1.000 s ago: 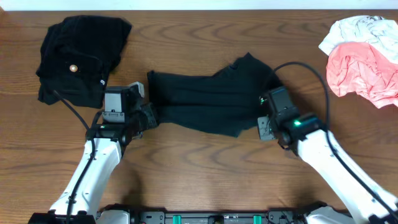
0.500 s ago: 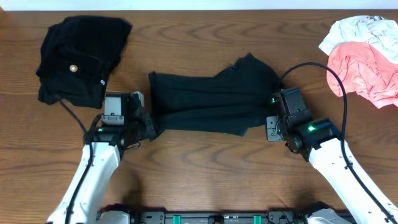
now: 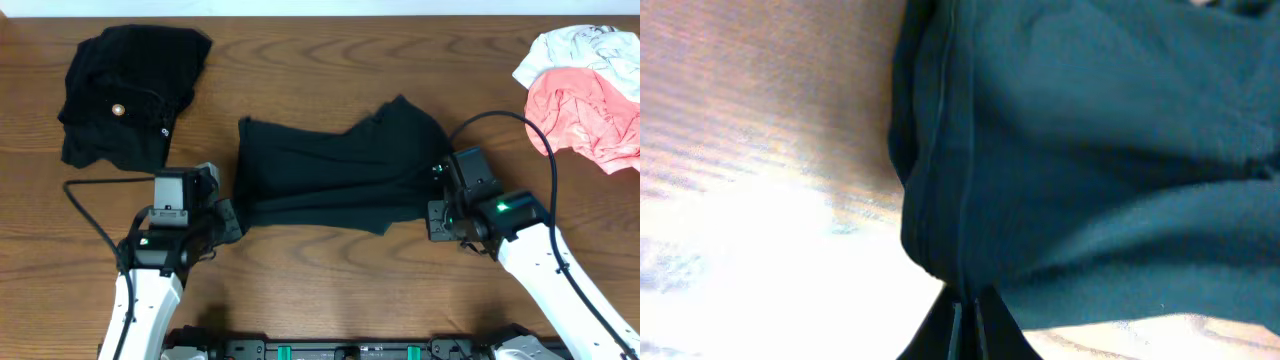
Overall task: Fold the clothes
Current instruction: 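Fold the shirt's bottom half upward with both grippers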
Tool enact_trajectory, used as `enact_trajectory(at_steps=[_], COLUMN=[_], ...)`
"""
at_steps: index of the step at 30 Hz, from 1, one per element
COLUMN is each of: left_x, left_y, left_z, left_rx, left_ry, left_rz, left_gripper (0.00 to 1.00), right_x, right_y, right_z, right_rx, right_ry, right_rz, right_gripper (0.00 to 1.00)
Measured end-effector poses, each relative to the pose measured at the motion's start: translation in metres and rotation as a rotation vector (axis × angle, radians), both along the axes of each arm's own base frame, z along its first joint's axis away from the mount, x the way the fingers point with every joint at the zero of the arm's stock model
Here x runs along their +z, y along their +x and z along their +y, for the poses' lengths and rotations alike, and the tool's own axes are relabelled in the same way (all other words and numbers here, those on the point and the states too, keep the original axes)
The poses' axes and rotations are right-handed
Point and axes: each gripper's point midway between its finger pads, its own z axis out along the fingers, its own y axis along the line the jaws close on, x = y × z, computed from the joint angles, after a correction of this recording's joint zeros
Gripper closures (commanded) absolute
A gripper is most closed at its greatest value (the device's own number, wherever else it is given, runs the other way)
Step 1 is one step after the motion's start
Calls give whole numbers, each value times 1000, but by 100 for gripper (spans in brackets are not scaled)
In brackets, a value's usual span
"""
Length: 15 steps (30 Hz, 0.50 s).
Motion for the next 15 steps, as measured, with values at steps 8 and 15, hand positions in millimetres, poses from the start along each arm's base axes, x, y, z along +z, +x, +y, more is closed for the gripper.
enact_trajectory(at_steps=[8, 15], left_x=[6, 20], left_y=[4, 30], left_z=[3, 2], left_rx=[35, 39], left_ry=[1, -6], left_rz=[-31, -143], left_gripper=[94, 94], right_x=[27, 20], right_y=[11, 15], right_z=[9, 11], right_rx=[7, 9], right_ry=[48, 45], right_rz=[-66, -46], right_gripper=[99, 99])
